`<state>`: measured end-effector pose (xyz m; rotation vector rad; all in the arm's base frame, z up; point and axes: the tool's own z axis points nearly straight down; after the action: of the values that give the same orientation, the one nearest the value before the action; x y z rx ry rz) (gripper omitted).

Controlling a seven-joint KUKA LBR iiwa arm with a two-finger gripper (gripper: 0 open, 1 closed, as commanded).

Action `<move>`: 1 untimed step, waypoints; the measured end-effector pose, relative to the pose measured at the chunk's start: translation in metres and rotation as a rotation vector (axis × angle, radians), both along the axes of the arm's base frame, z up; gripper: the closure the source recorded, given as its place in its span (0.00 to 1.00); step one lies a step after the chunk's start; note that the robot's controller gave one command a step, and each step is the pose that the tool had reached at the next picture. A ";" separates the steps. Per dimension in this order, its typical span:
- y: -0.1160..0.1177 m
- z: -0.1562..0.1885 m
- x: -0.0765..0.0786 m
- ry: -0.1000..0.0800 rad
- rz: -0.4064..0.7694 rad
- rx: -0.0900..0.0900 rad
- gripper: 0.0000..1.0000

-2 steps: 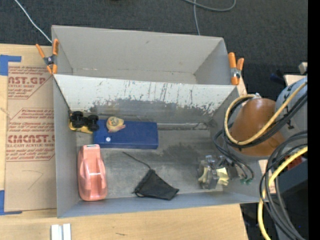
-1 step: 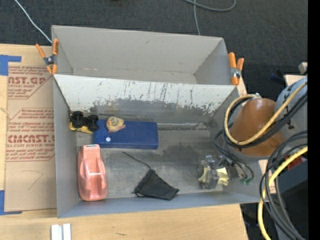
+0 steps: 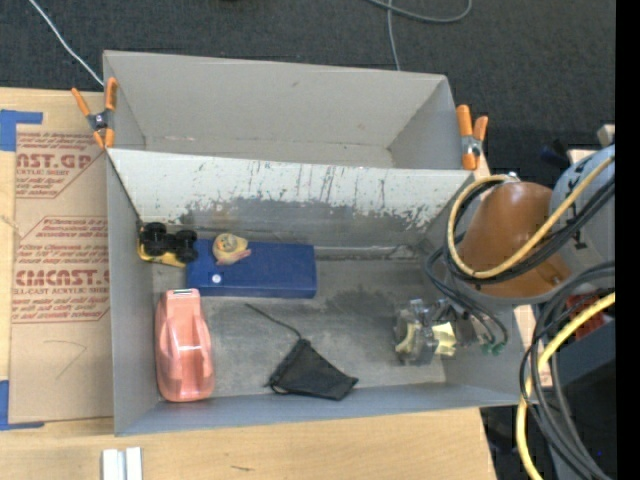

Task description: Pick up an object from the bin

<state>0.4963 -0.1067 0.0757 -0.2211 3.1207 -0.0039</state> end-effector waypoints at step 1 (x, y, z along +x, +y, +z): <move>-0.006 0.003 -0.004 0.000 0.023 0.003 1.00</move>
Offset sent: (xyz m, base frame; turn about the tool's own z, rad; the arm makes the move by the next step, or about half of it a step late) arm 0.0183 -0.0098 0.0068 -0.0124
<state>0.4920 -0.1130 0.0784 -0.2565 3.1180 0.0016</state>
